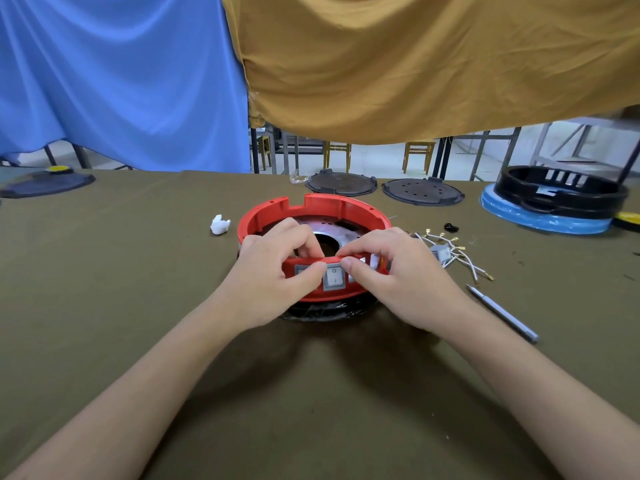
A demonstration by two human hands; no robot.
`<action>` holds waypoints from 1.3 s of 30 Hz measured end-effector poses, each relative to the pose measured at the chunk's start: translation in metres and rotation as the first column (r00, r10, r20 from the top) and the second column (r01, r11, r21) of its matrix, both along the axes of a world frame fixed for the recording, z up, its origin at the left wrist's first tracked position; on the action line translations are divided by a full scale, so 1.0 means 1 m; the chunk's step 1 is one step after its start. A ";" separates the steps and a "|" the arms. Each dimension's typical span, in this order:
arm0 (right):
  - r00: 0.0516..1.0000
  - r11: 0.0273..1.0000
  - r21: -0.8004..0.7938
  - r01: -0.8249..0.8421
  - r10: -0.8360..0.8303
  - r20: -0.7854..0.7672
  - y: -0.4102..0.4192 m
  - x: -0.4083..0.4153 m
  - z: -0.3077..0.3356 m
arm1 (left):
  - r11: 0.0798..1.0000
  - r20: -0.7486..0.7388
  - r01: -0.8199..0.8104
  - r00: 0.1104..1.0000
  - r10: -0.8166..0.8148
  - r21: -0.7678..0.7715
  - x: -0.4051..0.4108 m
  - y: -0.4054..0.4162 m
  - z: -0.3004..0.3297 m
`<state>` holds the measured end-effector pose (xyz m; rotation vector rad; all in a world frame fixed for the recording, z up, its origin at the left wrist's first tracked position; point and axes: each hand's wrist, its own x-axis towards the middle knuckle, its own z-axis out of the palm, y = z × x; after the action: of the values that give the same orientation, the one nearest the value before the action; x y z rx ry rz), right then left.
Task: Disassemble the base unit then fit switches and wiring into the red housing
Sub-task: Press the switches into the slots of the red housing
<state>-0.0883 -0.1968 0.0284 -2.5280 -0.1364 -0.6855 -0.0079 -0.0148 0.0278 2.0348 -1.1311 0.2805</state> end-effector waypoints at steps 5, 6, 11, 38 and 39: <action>1.000 1.000 -0.015 0.017 -0.017 -0.005 0.003 0.001 -0.002 | 1.000 0.006 0.007 1.000 -0.007 0.000 0.003 0.002 -0.001; 1.000 1.000 -0.005 0.013 -0.013 -0.008 0.002 0.001 -0.002 | 1.000 0.011 0.020 1.000 -0.020 0.014 0.004 0.003 -0.001; 0.997 0.999 -0.029 -0.041 0.039 -0.073 -0.005 -0.002 -0.002 | 0.982 0.089 0.023 0.995 -0.040 0.189 0.010 0.010 -0.002; 0.999 0.999 -0.040 0.027 -0.028 -0.030 0.000 0.003 -0.006 | 0.989 0.113 -0.010 0.994 -0.007 0.147 0.013 0.008 -0.008; 0.998 0.998 -0.048 0.052 -0.054 -0.027 0.002 0.005 -0.006 | 0.988 0.117 -0.014 0.993 -0.005 0.153 0.013 0.007 -0.008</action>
<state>-0.0838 -0.1950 0.0224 -2.5932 -0.0766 -0.6744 0.0047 -0.0076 0.0203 2.1800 -1.2542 0.3280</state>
